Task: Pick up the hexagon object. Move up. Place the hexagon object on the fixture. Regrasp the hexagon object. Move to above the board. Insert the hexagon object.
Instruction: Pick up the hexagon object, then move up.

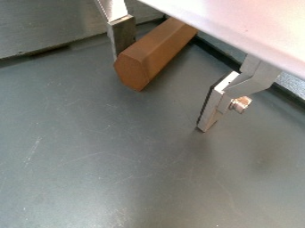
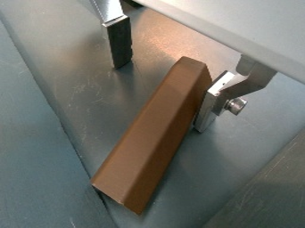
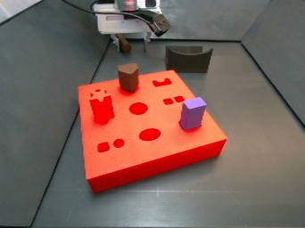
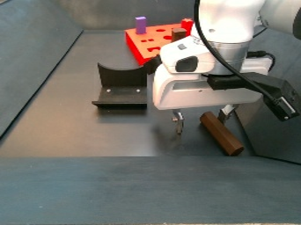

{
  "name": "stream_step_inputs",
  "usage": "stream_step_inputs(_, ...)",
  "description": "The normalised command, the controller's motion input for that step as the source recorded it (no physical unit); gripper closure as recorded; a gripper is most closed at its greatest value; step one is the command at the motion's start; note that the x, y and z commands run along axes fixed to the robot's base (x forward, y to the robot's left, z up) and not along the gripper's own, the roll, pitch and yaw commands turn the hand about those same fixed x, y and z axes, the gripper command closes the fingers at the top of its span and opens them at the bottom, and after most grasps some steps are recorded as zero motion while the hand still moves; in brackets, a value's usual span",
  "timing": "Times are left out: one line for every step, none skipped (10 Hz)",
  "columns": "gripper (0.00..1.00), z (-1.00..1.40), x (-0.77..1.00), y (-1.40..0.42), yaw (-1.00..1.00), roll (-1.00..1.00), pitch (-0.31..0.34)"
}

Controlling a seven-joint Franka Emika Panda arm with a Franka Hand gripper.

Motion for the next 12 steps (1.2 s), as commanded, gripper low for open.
stream_step_inputs(1.00, 0.00, 0.00, 0.00, 0.00, 0.00, 0.000)
stream_step_inputs(1.00, 0.00, 0.00, 0.00, 0.00, 0.00, 0.000)
stream_step_inputs(1.00, 0.00, 0.00, 0.00, 0.00, 0.00, 0.000)
stream_step_inputs(1.00, 0.00, 0.00, 0.00, 0.00, 0.00, 0.000)
stream_step_inputs(1.00, 0.00, 0.00, 0.00, 0.00, 0.00, 0.000)
stream_step_inputs(1.00, 0.00, 0.00, 0.00, 0.00, 0.00, 0.000)
stream_step_inputs(1.00, 0.00, 0.00, 0.00, 0.00, 0.00, 0.000)
stream_step_inputs(1.00, 0.00, 0.00, 0.00, 0.00, 0.00, 0.000)
stream_step_inputs(1.00, 0.00, 0.00, 0.00, 0.00, 0.00, 0.000)
stream_step_inputs(1.00, 0.00, 0.00, 0.00, 0.00, 0.00, 0.000)
stream_step_inputs(1.00, 0.00, 0.00, 0.00, 0.00, 0.00, 0.000)
stream_step_inputs(1.00, 0.83, 0.00, 0.00, 0.00, 0.00, 0.000)
